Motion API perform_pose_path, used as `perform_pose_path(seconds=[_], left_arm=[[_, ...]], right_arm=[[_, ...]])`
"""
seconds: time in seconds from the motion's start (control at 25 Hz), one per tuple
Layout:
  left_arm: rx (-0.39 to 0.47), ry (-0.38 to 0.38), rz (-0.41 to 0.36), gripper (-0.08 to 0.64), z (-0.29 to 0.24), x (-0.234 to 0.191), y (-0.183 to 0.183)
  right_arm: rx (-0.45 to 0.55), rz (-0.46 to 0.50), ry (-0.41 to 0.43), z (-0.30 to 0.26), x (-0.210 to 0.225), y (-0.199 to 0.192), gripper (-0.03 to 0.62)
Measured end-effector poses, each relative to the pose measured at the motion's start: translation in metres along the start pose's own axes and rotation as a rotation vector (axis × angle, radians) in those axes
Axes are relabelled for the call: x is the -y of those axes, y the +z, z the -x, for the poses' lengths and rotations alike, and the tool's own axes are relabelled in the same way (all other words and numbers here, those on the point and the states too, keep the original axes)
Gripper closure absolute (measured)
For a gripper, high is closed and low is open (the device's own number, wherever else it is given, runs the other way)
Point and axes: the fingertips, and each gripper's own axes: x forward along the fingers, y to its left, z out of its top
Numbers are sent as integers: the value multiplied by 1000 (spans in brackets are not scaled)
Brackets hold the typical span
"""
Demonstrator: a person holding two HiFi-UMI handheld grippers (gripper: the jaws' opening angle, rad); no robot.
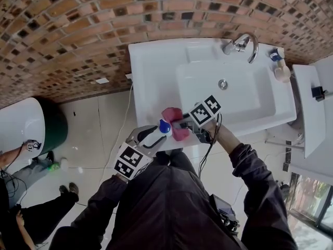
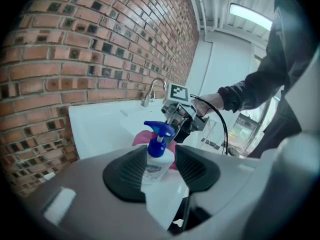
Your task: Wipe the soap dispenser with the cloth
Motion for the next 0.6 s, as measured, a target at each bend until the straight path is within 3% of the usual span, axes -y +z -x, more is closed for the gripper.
perform_pose_path(seconds=[0.2,0.4,0.6], left_arm=[[-22,-3,5,394,-5,-1,-1],[-31,2,10,394,-11,-2,-4],[-39,2,21,394,-15,-1,-7]], right_arm=[[-104,37,-69,-20,25,-10,523],[-201,136,-171,-33,39,-20,523],[-226,215,-233,-31,40,-22,523]])
